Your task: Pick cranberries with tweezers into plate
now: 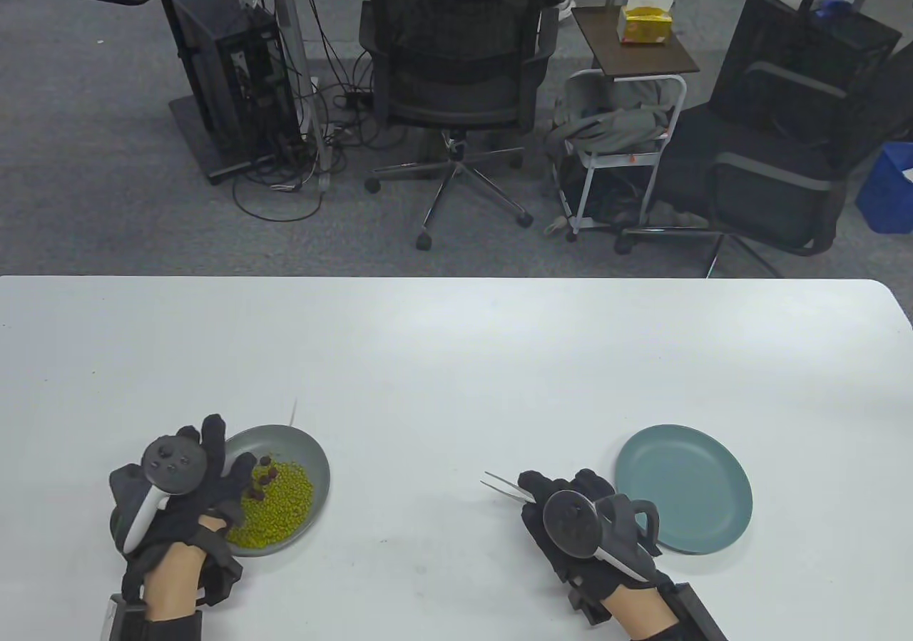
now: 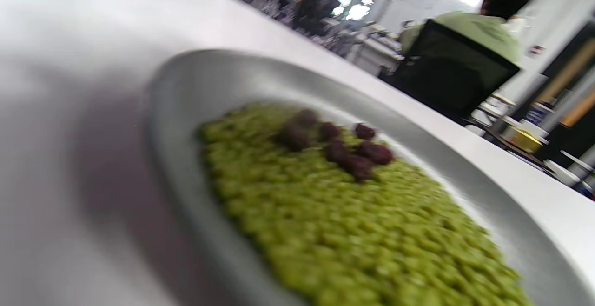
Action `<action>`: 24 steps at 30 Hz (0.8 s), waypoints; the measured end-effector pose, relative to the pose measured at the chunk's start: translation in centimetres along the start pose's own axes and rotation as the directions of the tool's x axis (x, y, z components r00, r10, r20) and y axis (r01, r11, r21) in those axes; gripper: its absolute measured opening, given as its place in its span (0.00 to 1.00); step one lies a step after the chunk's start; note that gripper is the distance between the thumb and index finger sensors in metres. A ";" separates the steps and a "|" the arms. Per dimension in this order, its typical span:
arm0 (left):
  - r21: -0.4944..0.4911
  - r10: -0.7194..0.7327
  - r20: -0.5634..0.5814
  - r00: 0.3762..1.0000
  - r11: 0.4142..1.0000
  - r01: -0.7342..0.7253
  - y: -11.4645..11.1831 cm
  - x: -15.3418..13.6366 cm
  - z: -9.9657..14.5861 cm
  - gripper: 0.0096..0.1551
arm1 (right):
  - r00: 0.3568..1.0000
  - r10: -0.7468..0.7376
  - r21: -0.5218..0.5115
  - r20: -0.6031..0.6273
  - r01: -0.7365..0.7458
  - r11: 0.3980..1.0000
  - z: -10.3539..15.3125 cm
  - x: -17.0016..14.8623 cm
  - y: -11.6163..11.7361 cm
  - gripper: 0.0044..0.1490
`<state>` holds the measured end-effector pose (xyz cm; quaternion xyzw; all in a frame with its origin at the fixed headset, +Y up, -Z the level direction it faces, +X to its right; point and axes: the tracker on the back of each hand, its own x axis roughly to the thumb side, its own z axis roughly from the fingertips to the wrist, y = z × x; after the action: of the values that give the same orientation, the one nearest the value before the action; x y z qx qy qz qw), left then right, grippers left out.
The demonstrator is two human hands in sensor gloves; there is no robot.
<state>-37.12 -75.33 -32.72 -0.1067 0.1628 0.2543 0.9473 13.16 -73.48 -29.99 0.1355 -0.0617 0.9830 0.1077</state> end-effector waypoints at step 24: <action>0.028 0.045 -0.259 0.965 0.999 -0.039 -2.3 -4.2 -2.8 0.25 | 1.000 0.003 0.017 0.000 -0.003 1.000 0.3 0.0 -0.1 0.35</action>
<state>-40.03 -79.93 -33.50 -0.1247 0.2905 0.2561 0.9135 13.28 -73.43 -29.67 0.1361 -0.0534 0.9837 0.1049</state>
